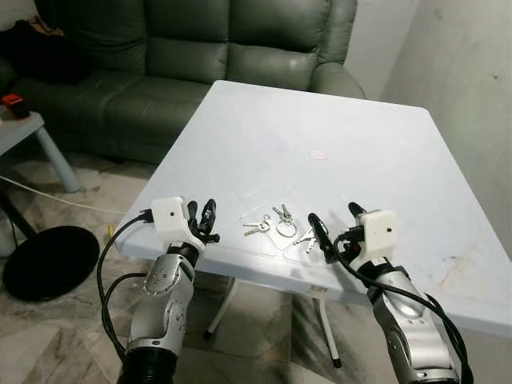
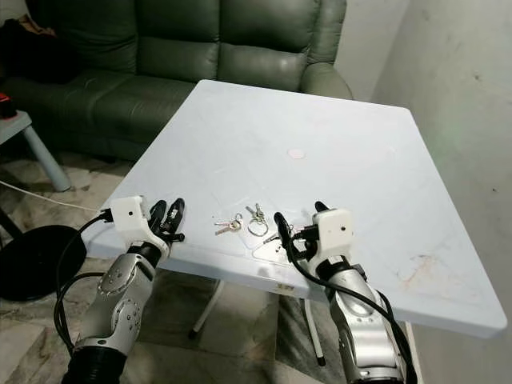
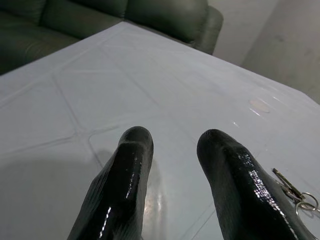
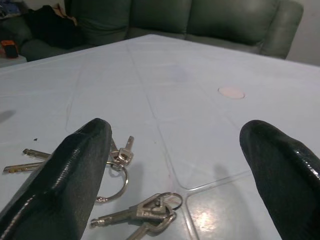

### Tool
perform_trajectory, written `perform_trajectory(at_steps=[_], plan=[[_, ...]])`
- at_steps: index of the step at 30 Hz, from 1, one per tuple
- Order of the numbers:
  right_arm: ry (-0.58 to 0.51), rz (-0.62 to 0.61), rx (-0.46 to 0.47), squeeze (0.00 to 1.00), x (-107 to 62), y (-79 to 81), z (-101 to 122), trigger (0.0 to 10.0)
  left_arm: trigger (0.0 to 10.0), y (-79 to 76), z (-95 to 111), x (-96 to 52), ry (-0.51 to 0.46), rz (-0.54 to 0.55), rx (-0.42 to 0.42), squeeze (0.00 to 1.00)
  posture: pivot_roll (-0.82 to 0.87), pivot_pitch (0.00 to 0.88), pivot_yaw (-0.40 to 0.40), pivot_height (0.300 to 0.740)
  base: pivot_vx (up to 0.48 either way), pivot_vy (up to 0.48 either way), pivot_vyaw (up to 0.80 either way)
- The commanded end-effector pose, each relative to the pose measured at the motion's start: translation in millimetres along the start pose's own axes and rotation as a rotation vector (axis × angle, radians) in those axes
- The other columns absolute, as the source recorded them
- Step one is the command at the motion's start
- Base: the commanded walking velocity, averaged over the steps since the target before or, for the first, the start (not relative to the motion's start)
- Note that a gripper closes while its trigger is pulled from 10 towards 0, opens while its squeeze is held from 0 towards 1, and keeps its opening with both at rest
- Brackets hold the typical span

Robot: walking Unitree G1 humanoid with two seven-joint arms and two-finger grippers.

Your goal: Hang keys on a hook

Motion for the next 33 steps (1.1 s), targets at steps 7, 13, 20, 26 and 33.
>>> perform_trajectory(at_steps=[7,13,20,26,33], plan=[[0.051,-0.042,-0.062,0.00,12.0,2.0,11,10.0,10.0,-16.0,4,-8.5,-0.010,-0.091,0.031,0.00,0.09,0.016,-0.100,0.740,0.000,0.000,0.00],[0.117,-0.073,-0.056,0.00,22.6,6.4,10,10.0,10.0,-25.0,4,-12.8,-0.006,-0.125,0.029,0.00,0.10,0.027,-0.112,0.740,0.000,0.000,0.00],[0.153,-0.073,-0.041,0.00,24.4,13.5,6,10.0,10.0,-28.1,3,-15.1,0.000,-0.136,0.031,0.00,0.10,0.031,-0.113,0.740,0.000,0.000,0.00],[0.217,-0.051,-0.013,0.00,25.0,25.3,-8,10.0,10.0,-35.0,3,-17.8,-0.001,-0.161,0.039,0.00,0.11,0.037,-0.126,0.740,0.000,0.000,0.00],[0.203,-0.064,-0.010,0.00,26.6,27.1,-6,10.0,10.0,-37.4,3,-24.0,0.002,-0.166,0.039,0.00,0.13,0.055,-0.142,0.740,0.000,0.000,0.00]])
Point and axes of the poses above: a point about 5 cm out from each wrist's last joint towards the gripper, its own x axis pointing out of the wrist towards the gripper, its own z axis along the axis of the wrist's last joint, y = z × x, the point moved 2 cm from there along x, pointing out of the wrist towards the gripper, and after that the axes turned 4 degrees about -x, right-handed, at the moved point
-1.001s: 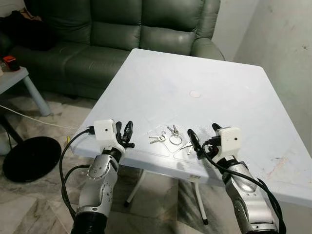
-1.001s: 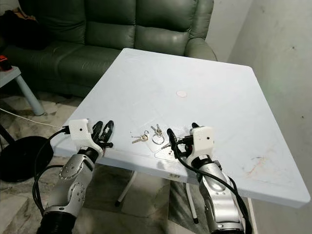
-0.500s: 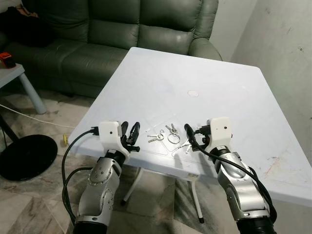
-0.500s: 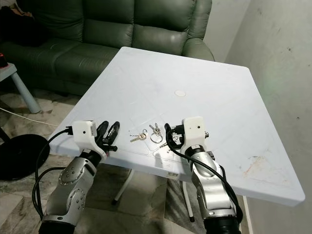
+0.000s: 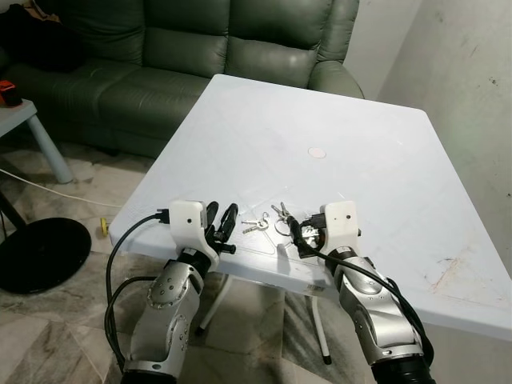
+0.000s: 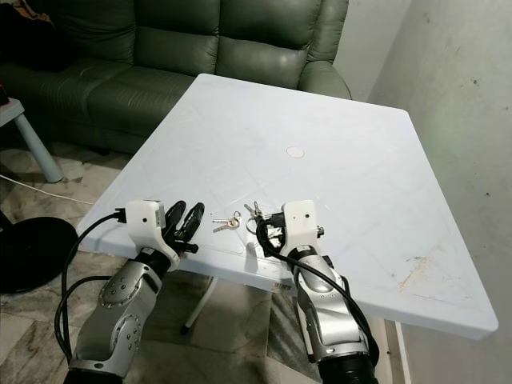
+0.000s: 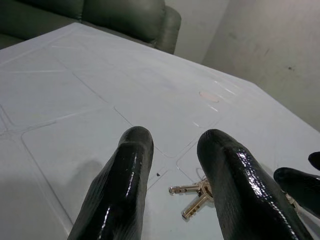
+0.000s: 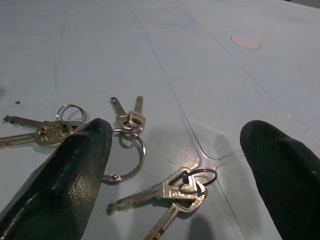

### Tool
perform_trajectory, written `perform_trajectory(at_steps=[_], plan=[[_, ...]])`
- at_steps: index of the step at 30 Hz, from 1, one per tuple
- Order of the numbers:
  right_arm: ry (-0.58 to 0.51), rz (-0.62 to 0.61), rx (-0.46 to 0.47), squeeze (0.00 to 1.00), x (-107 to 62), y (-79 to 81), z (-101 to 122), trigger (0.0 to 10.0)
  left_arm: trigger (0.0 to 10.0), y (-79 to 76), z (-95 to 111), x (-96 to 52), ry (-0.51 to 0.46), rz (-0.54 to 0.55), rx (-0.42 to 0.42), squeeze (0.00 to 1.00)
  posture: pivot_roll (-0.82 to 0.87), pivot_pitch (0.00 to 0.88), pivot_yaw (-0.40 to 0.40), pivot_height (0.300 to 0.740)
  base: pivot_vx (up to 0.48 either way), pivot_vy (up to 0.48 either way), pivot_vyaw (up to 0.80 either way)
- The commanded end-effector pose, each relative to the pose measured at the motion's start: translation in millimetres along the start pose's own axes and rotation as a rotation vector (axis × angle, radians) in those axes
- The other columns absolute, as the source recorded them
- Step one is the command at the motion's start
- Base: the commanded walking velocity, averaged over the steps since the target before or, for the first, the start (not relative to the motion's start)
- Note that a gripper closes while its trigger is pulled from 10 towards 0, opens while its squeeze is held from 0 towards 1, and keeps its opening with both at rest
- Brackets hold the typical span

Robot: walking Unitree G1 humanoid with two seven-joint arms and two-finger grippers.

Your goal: Hang keys on a hook

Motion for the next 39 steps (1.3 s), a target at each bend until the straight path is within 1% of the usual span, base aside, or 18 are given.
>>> perform_trajectory(at_steps=[1,5,11,15,21,22,26,31,38,39], plan=[[-0.005,-0.019,-0.007,0.00,0.4,-3.7,2,10.0,10.0,-7.9,-2,-2.1,0.008,-0.019,-0.001,0.00,0.13,0.055,-0.142,0.740,0.000,0.000,0.00],[0.006,-0.052,0.006,0.00,0.8,-6.4,1,10.0,10.0,-7.2,-3,-7.1,0.013,-0.002,0.002,0.00,0.15,0.071,-0.148,0.740,0.000,0.000,0.00],[0.005,-0.061,0.025,0.00,-0.6,-6.6,1,10.0,10.0,-8.3,-3,-10.7,0.017,0.002,0.004,0.00,0.16,0.080,-0.151,0.740,0.000,0.000,0.00],[-0.038,-0.056,0.064,0.00,-1.5,-4.4,6,10.0,10.0,-9.6,-4,-17.8,0.027,0.008,0.008,0.00,0.17,0.101,-0.152,0.740,0.000,0.000,0.00],[-0.047,-0.061,0.054,0.00,-2.4,-3.3,7,10.0,10.0,-12.2,-5,-25.7,0.044,0.001,0.015,0.00,0.18,0.123,-0.149,0.740,0.000,0.000,0.00],[-0.048,-0.059,0.056,0.00,-3.6,-3.0,6,10.0,10.0,-13.1,-6,-29.2,0.051,0.002,0.017,0.00,0.19,0.136,-0.148,0.740,0.000,0.000,0.00],[-0.030,-0.070,0.055,0.00,-4.8,-3.4,3,10.0,10.0,-13.6,-6,-34.9,0.060,0.012,0.014,0.00,0.20,0.148,-0.149,0.740,0.000,0.000,0.00],[-0.019,-0.066,0.076,0.00,-6.2,-0.5,2,10.0,10.0,-15.9,-6,-42.1,0.071,0.018,0.009,0.00,0.20,0.162,-0.151,0.740,0.000,0.000,0.00],[-0.025,-0.061,0.092,0.00,-6.0,4.4,5,10.0,10.0,-18.4,-7,-46.5,0.082,0.022,0.005,0.00,0.21,0.172,-0.151,0.740,0.000,0.000,0.00],[-0.027,-0.065,0.110,0.00,-5.4,6.2,6,10.0,10.0,-18.9,-7,-47.0,0.083,0.024,0.005,0.00,0.22,0.175,-0.150,0.740,0.000,0.000,0.00]])
Point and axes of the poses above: a point about 5 cm out from each wrist's last joint towards the gripper, its own x axis pointing out of the wrist towards the gripper, its own z axis along the axis of the wrist's last joint, y = z × x, the point moved 2 cm from there along x, pointing out of the wrist towards the gripper, and after that the axes turned 4 degrees about -x, right-handed, at the moved point
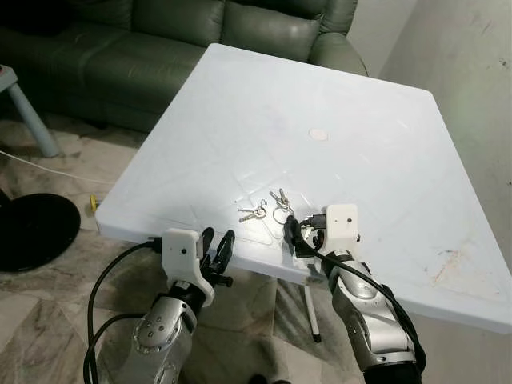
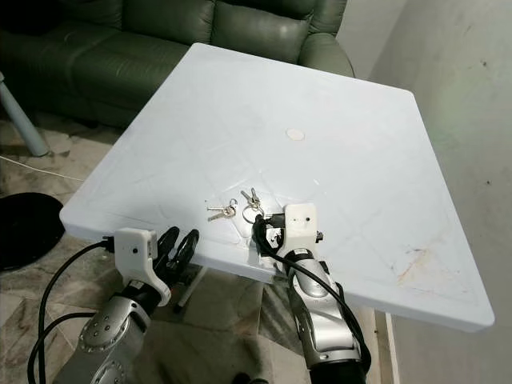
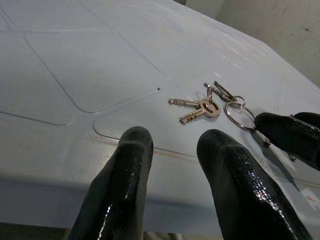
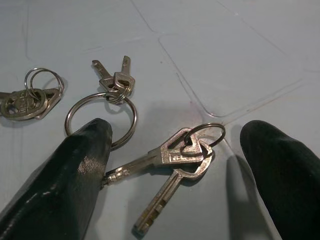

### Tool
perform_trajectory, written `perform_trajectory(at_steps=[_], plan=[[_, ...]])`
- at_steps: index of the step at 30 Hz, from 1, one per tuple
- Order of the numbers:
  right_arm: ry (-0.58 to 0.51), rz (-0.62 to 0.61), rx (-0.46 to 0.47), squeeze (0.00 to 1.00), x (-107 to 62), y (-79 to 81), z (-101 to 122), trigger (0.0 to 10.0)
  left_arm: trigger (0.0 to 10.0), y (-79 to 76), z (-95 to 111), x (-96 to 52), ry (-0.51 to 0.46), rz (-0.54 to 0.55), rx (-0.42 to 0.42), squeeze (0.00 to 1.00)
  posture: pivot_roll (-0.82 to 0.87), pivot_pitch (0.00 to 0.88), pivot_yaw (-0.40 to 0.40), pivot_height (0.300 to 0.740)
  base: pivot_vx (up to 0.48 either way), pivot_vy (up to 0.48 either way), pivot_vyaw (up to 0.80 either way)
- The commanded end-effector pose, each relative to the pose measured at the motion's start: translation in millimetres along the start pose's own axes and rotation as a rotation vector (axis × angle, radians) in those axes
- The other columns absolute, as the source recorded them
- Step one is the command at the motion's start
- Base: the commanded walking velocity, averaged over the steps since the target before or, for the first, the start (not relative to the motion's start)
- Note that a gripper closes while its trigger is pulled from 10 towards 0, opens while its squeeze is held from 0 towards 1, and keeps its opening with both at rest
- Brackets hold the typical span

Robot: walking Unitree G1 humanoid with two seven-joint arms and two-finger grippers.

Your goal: Hang keys on a hook

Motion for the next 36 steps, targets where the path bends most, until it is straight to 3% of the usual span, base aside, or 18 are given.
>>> perform_trajectory(at_steps=[1,2,3,5,6,7,8,9,10,17,18,36], plan=[[-0.016,-0.021,0.016,0.00,-1.2,-2.0,6.5,10.0,10.0,-7.4,1.2,-1.5,0.002,-0.014,0.002,0.00,0.22,0.175,-0.149,0.740,0.000,0.000,0.00],[-0.015,-0.024,0.020,0.00,-0.6,-1.1,6.9,10.0,10.0,-7.5,1.1,-1.7,0.003,-0.013,0.002,0.00,0.22,0.175,-0.149,0.740,0.000,0.000,0.00],[-0.022,-0.026,0.027,0.00,-0.4,-0.1,8.1,5.2,10.0,-7.9,1.2,-2.0,0.004,-0.013,0.003,0.00,0.22,0.178,-0.149,0.740,0.000,0.000,0.00],[-0.026,-0.033,0.038,0.00,0.2,1.6,9.5,4.7,10.0,-8.3,1.3,-2.8,0.005,-0.013,0.002,0.00,0.22,0.180,-0.149,0.740,0.000,0.000,0.00],[-0.023,-0.040,0.049,0.00,0.5,2.3,9.7,2.8,10.0,-8.7,1.2,-3.8,0.006,-0.012,0.001,0.00,0.22,0.183,-0.148,0.740,0.000,0.000,0.00],[-0.026,-0.044,0.054,0.00,0.6,2.4,10.2,2.8,10.0,-8.6,1.1,-4.0,0.008,-0.011,0.002,0.00,0.22,0.183,-0.148,0.740,0.000,0.000,0.00],[-0.030,-0.046,0.057,0.00,0.6,2.5,10.7,1.8,10.0,-8.6,0.9,-4.3,0.009,-0.011,0.003,0.00,0.22,0.182,-0.148,0.740,0.000,0.000,0.00],[-0.031,-0.050,0.060,0.00,0.9,2.7,11.5,2.5,10.0,-8.5,0.9,-4.3,0.010,-0.010,0.003,0.00,0.22,0.184,-0.149,0.740,0.000,0.000,0.00],[-0.032,-0.052,0.066,0.00,1.4,3.5,12.4,1.4,10.0,-8.4,0.9,-4.5,0.011,-0.008,0.003,0.00,0.22,0.187,-0.149,0.740,0.000,0.000,0.00],[-0.036,-0.067,0.068,0.00,1.3,3.7,13.8,1.0,10.0,-9.2,1.6,-5.7,0.012,-0.005,0.005,0.00,0.23,0.193,-0.148,0.740,0.000,0.000,0.00],[-0.039,-0.069,0.068,0.00,1.2,3.5,13.9,0.0,10.0,-9.1,1.6,-5.8,0.013,-0.004,0.004,0.00,0.23,0.193,-0.148,0.740,0.000,0.000,0.00],[-0.045,-0.081,0.065,0.00,1.1,0.2,13.9,0.0,10.0,-9.8,2.6,-4.9,0.013,-0.002,0.006,0.00,0.23,0.201,-0.149,0.740,0.000,0.000,0.00]])
Point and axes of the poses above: a point about 5 cm out from each wrist's last joint towards the gripper, its own x axis pointing out of the wrist towards the gripper, its own z axis along the axis of the wrist's last joint, y = z × x, the point moved 2 cm from there along x, pointing out of the wrist towards the gripper, and after that the axes turned 4 degrees about -x, right-handed, at the moved point
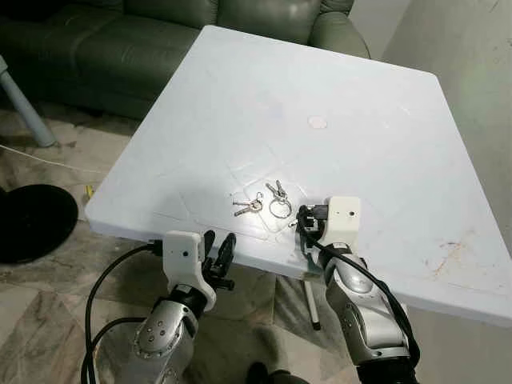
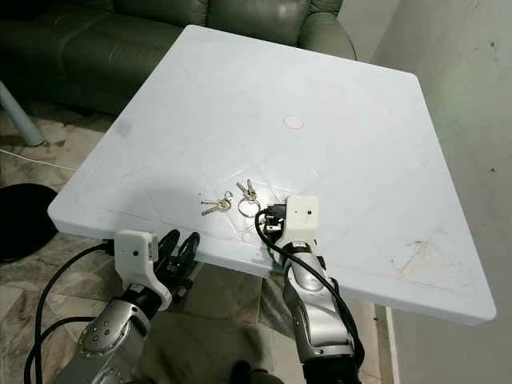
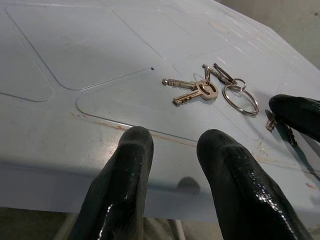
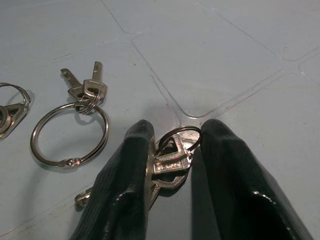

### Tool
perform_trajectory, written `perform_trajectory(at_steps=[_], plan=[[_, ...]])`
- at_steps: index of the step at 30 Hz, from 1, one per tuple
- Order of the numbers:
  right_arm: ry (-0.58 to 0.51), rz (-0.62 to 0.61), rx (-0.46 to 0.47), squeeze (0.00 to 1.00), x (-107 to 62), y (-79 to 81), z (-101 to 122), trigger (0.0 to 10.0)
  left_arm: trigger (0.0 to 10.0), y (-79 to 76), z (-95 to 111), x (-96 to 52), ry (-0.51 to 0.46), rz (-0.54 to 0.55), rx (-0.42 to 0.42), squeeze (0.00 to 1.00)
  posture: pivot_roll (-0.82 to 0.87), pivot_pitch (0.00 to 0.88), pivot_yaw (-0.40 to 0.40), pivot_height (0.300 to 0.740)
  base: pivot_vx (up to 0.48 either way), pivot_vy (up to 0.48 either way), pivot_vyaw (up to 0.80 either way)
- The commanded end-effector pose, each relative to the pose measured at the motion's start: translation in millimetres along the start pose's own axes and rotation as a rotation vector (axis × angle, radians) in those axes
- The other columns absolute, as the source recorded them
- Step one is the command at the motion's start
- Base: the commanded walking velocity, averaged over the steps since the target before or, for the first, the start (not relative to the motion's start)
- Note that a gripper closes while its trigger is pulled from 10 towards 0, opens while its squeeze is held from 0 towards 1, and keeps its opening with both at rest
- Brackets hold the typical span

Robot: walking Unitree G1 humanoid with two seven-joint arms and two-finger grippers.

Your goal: Hang keys on a hook

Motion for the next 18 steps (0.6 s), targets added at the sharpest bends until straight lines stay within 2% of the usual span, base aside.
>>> perform_trajectory(at_steps=[1,14,16,17,18], plan=[[-0.011,-0.016,0.015,0.00,-1.4,-2.2,1.7,0.0,10.0,-4.5,1.1,-1.0,0.001,-0.014,0.007,0.00,0.23,0.201,-0.149,0.740,0.000,0.000,0.00],[-0.021,-0.011,0.014,0.00,0.2,-1.1,3.7,0.0,10.0,-5.3,2.2,0.5,-0.005,-0.013,0.004,0.00,0.23,0.203,-0.153,0.740,0.000,0.000,0.00],[-0.026,-0.011,0.014,0.00,0.2,-1.1,4.6,0.3,10.0,-5.5,2.5,0.7,-0.007,-0.014,0.004,0.00,0.23,0.203,-0.153,0.740,0.000,0.000,0.00],[-0.027,-0.011,0.013,0.00,0.4,-1.1,4.9,1.8,10.0,-5.6,2.8,0.9,-0.008,-0.014,0.003,0.00,0.23,0.203,-0.154,0.740,0.000,0.000,0.00],[-0.029,-0.013,0.011,0.00,0.8,-1.3,5.4,1.8,10.0,-5.7,2.9,1.2,-0.008,-0.014,0.002,0.00,0.23,0.203,-0.154,0.740,0.000,0.000,0.00]])
Point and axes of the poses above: a point about 5 cm out from each wrist's last joint towards the gripper, its own x axis pointing out of the wrist towards the gripper, its own z axis along the axis of the wrist's last joint, y = z × x, the point moved 2 cm from there along x, pointing out of the wrist towards the gripper, and after that the axes turned 4 degrees about -x, right-handed, at the moved point
